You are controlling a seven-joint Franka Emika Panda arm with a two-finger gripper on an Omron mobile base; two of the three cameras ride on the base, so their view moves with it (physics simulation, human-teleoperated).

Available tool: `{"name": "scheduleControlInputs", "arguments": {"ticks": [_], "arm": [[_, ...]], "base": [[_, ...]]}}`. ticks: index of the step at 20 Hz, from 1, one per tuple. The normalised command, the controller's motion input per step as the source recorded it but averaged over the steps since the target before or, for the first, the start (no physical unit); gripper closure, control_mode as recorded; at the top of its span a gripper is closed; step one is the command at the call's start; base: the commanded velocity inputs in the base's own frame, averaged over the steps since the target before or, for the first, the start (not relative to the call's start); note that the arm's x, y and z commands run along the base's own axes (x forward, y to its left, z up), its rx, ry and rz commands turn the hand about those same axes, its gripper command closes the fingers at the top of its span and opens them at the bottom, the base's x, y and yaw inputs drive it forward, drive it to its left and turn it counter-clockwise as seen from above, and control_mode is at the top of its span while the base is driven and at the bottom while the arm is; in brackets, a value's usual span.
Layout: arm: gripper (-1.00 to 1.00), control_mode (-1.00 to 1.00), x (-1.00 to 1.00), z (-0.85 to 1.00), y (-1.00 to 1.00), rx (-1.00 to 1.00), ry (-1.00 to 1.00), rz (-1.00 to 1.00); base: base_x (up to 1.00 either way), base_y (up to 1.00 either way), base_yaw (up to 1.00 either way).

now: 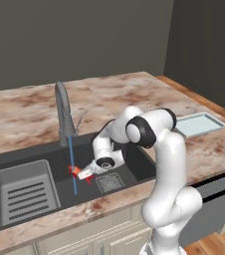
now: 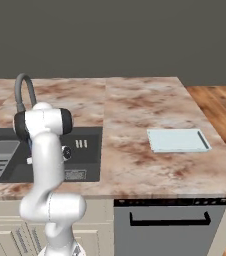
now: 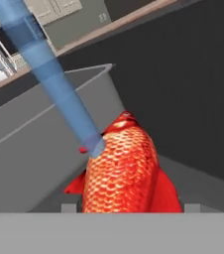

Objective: Take the fish out of the fridge, briefly rinse it in the sink, and place it on the tray next to the sink.

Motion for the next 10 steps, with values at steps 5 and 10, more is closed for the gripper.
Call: {"name": "scheduleControlInputs", "arguments": {"ticks": [5, 10], "arm": [[1.00, -1.00, -0.26, 0.55, -0.14, 0.00, -0.08, -0.06], [1.00, -1.00, -0.43, 1.00, -0.43, 0.00, -0.06, -0.14]], "base": [[0.00, 0.00, 0.00], [0.00, 0.00, 0.00]]}}
